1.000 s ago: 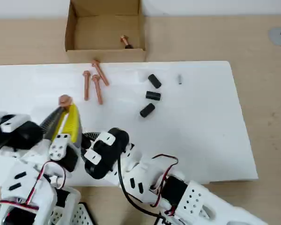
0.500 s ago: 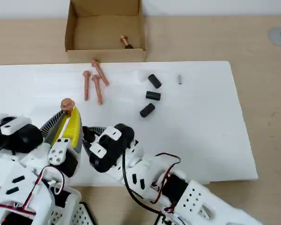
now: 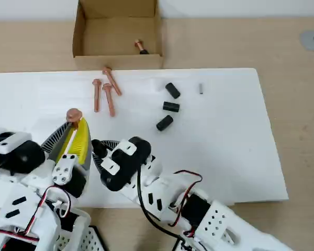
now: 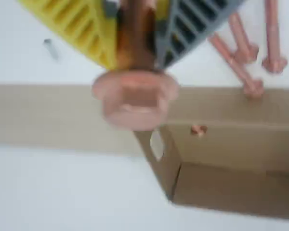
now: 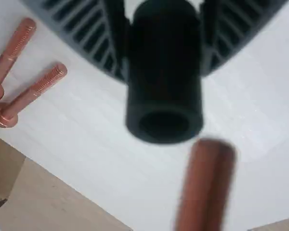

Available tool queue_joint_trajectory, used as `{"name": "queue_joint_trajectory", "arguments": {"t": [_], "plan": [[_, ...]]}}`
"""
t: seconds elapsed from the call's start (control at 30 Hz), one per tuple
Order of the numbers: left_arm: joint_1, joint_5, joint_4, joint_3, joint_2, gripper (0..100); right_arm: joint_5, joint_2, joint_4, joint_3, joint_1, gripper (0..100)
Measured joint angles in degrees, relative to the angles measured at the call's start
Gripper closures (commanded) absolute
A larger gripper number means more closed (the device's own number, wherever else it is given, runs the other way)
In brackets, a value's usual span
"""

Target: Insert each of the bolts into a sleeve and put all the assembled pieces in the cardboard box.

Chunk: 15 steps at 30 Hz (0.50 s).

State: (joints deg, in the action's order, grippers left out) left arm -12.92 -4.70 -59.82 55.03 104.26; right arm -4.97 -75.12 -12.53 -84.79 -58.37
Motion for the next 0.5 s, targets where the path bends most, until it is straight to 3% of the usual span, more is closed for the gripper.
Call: {"name": "queue_joint_trajectory", "arguments": {"t": [0.5], "plan": [[1.93,-1.23,3.78,5.89,0.09,99,0.0,0.0,0.0,-0.09,0.09,98.9]]}}
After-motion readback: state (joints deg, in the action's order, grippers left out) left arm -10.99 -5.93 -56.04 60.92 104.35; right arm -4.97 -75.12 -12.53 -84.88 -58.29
